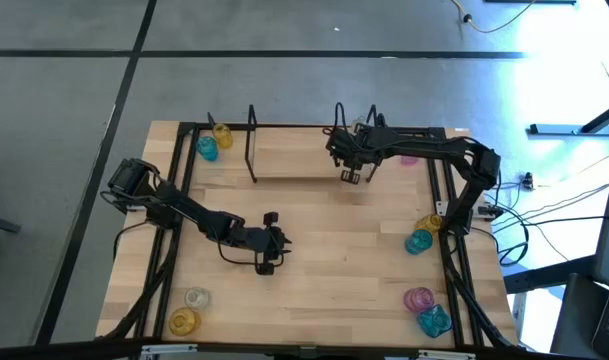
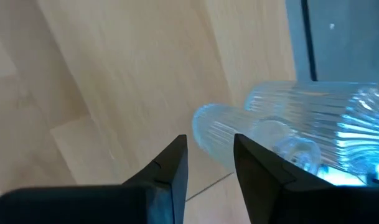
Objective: Sort vases onto shelf
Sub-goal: Put the top transparent vase aligned with the other transparent vase on the shelf
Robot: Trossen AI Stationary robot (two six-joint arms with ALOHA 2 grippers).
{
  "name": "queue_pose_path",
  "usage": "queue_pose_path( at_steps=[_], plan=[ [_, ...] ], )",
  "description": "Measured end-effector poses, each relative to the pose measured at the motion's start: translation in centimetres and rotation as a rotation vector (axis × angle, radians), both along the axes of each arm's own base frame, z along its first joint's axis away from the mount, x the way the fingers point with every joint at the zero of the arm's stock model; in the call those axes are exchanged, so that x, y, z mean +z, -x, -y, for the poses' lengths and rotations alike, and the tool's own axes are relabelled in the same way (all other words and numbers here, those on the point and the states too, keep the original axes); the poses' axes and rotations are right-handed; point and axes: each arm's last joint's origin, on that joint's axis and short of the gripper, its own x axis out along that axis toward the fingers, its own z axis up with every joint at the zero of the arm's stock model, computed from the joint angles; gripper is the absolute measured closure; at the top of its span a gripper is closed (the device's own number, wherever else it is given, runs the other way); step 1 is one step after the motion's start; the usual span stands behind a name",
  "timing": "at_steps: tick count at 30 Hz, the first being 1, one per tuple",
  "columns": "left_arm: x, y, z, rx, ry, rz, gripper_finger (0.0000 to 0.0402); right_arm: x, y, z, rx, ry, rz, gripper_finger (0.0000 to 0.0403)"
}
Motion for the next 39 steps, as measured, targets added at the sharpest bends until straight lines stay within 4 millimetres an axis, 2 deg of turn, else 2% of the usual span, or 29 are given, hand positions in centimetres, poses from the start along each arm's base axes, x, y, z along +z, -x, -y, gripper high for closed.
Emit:
queue_pose_path(
  at_steps=[9, 20, 33, 39],
  plan=[
    [0.0, 0.0, 0.0, 0.0, 0.0, 0.0, 0.0292, 0.1, -0.4, -2.1, 0.048, 0.019, -0.035, 0.0288],
    [0.0, 0.0, 0.0, 0.0, 0.0, 0.0, 0.0292, -1.8, 0.5, -0.6, -0.002, 0.036, -0.033, 0.0288],
    [0.0, 0.0, 0.0, 0.0, 0.0, 0.0, 0.0292, -1.7, 0.1, 0.6, -0.002, 0.113, 0.011, 0.0288],
    [0.0, 0.0, 0.0, 0.0, 0.0, 0.0, 0.0292, -1.4, -0.1, -0.1, 0.015, 0.114, 0.021, 0.0288]
  ],
)
